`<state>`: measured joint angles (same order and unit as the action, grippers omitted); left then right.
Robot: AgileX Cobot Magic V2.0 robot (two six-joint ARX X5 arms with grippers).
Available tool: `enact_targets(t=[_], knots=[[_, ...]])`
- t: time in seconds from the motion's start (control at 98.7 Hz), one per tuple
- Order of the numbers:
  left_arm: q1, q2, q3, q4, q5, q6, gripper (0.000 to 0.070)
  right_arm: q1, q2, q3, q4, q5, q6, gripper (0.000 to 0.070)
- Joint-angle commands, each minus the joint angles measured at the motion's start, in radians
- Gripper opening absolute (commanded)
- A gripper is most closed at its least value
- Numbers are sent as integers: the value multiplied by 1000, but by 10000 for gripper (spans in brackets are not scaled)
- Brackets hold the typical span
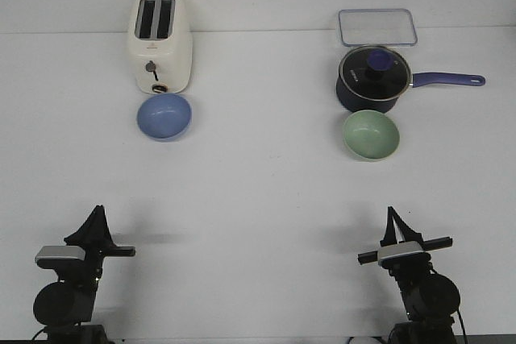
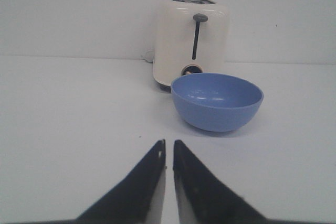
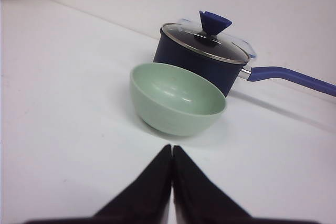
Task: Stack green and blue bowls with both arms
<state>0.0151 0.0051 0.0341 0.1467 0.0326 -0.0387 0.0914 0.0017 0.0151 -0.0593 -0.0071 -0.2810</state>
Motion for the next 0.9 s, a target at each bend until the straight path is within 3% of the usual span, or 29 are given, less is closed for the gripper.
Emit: enact_targets(t=[0.0,0.77,0.892], knots=[[0,-2,-20,12,5,12,15,2,0,-2,11,0,-3,0],[0,-2,-20,12,4,12,15,2,0,-2,11,0,-3,0],[0,-2,-20,12,5,12,15,3,0,-2,14,-4,32,0]])
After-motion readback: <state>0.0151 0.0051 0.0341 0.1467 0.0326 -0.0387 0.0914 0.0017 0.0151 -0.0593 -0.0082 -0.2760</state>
